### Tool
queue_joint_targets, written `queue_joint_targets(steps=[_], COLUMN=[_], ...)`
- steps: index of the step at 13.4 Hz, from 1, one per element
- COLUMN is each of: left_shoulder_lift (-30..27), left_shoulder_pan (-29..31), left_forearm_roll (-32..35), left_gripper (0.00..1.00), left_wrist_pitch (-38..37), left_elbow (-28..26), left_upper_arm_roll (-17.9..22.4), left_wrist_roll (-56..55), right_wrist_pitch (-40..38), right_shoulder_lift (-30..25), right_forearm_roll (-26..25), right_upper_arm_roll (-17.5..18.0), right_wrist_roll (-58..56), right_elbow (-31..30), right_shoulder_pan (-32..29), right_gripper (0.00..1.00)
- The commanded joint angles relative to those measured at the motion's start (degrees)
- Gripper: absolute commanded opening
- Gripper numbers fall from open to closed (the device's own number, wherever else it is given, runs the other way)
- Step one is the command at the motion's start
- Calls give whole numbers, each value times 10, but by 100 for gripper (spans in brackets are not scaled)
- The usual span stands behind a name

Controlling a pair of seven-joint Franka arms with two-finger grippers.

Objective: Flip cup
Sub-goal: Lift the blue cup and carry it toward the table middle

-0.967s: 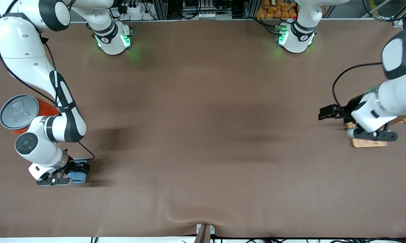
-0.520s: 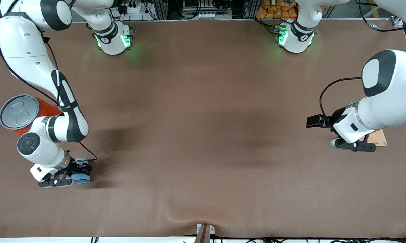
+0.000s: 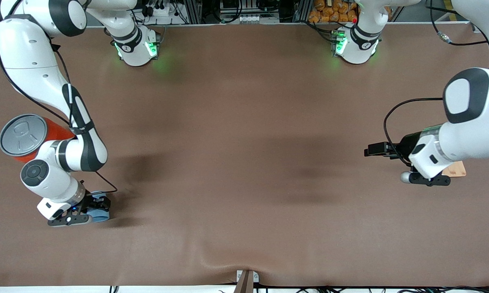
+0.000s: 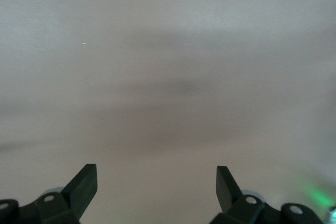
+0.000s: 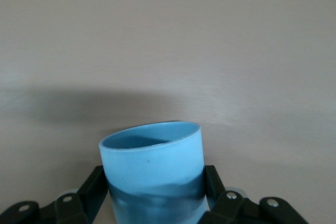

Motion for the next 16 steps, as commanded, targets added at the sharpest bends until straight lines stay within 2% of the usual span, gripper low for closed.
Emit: queue_joint_targets(steps=[1,5,11,14,16], left_shoulder_lift=[27,53,59,60,59], left_shoulder_pan=[8,8,3,3,10], left_forearm_roll=[-80,-156,-191,-198,-232], left_gripper=[100,100,100,100,100], left_wrist_pitch=[-8,-8,-9,-9,-9], left_elbow=[4,4,-9,-18,-39], left_upper_arm_roll=[-1,-1,-2,-2,-2], left_wrist_roll=[11,22,24,35,58], right_wrist_pitch=[-38,-63,-52,-50,-47], right_shoulder_lift=[-49,-78,-72,-70,-70], right_forearm_roll=[1,1,-5,-6,-7], right_upper_arm_roll=[12,12,10,10,10], right_wrist_roll=[-54,-160,-265,-359,-399], right_elbow=[-5,-9,-9,-12,-25], right_shoulder_pan=[24,96,254,319,370], right_gripper=[72,71,72,72,72])
